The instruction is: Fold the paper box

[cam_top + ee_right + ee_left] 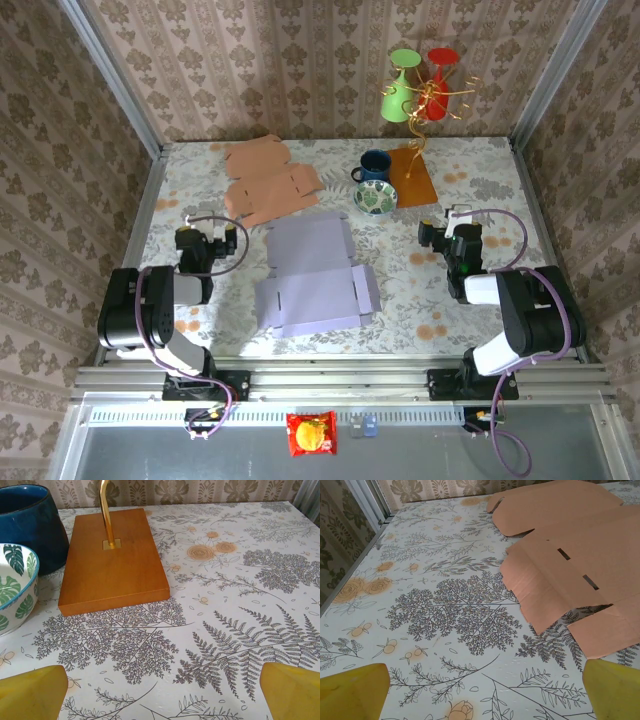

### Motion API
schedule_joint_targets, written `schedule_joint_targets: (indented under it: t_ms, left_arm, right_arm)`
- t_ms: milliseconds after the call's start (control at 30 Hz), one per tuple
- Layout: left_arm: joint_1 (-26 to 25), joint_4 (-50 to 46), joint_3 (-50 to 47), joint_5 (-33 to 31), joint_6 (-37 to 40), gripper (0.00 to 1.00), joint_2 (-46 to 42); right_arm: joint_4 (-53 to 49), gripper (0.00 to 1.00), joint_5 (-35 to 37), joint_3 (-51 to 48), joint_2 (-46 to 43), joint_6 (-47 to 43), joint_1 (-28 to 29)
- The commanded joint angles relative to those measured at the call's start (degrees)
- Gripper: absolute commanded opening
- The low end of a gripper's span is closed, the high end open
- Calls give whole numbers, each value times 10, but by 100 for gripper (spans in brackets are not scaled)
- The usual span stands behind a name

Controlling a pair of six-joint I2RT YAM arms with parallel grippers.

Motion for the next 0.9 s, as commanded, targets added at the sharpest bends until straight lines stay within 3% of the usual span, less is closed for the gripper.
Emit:
schedule_joint_targets:
  t_ms: [0, 533, 633, 733, 867]
  left_arm:
    - [-2, 0, 14, 4, 8, 100, -2]
    - [-3, 7, 10, -2, 7, 100, -2]
    - [-3, 60, -17, -26, -4, 100, -4]
    - [-23, 90, -51, -77, 8, 100, -42]
    - [-97, -43, -23, -166, 59, 100, -173]
  right_arm:
    - [4, 100, 17, 11, 5, 2, -3]
    - [26, 100, 13, -3, 3, 0, -3]
    - [49, 100, 18, -18, -3, 0, -1]
    - [21, 100, 52, -24, -55, -9, 14]
    - [-79, 100, 157, -7, -200, -22, 65]
